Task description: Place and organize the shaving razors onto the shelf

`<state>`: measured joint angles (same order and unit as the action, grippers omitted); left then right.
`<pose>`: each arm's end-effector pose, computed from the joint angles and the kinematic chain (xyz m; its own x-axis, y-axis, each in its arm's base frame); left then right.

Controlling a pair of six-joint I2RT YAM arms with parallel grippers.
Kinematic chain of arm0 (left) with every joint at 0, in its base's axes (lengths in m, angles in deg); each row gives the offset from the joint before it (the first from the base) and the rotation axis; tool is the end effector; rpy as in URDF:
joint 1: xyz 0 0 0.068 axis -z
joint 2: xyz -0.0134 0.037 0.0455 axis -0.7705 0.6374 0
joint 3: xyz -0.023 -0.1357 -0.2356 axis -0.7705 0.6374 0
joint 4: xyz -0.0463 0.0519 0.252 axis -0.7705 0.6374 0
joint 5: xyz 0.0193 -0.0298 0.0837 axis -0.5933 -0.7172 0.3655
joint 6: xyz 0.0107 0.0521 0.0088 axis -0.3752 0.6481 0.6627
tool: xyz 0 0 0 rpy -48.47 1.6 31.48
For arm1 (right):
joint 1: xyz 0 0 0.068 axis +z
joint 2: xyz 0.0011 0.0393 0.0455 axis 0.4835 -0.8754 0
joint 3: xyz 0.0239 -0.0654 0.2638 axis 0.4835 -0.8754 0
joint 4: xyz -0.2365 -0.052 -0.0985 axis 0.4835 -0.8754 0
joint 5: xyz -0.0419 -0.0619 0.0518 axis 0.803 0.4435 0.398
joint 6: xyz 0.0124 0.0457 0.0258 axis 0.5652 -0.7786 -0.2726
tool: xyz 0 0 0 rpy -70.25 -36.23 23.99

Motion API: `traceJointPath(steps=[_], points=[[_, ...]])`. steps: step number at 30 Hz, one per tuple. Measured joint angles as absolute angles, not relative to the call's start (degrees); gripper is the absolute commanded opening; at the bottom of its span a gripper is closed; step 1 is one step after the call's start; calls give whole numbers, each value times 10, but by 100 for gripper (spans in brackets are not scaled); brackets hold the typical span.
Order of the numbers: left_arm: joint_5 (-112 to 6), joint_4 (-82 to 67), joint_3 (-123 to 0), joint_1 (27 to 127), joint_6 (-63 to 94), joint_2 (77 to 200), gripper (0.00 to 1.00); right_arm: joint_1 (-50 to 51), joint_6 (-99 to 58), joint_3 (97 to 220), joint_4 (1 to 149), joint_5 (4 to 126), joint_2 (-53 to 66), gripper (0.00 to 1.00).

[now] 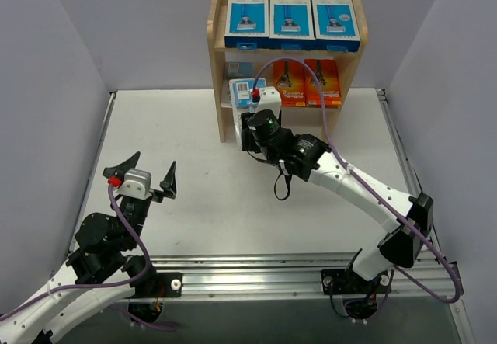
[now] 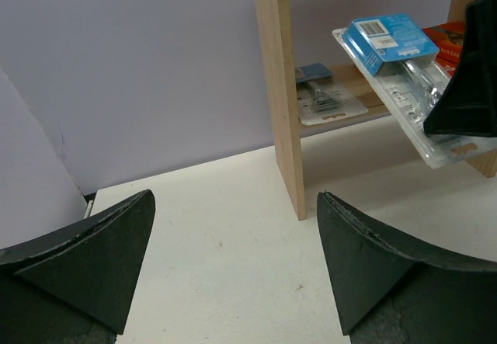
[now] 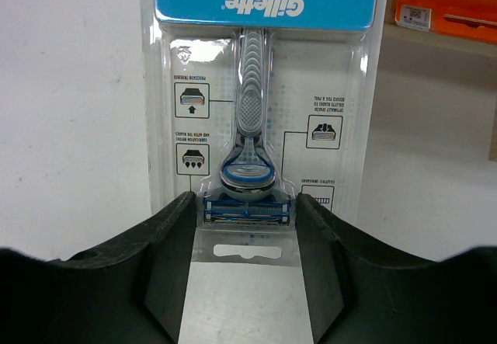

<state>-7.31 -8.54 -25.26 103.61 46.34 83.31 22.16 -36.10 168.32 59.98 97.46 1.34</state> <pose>0.0701 -0.0577 0.3623 0.2815 0.0617 -0.9576 0.2132 0.9690 0.1251 0.2321 0.2636 0.4013 -0.3437 0.1307 -0.9299 -0.3496 0.9013 0.2559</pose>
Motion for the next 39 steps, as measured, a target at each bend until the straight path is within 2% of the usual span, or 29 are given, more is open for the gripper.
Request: traceJointPath(steps=[11,24,39], points=[[-73,-85,-253,1036,462,830,94,184,-339,1772,600,981,-110,0],[-74,-85,-253,1036,458,826,94,177,-322,1898,614,1019,-185,0],[-80,-85,-253,1036,456,823,94,165,-284,1905,685,1058,-227,0]])
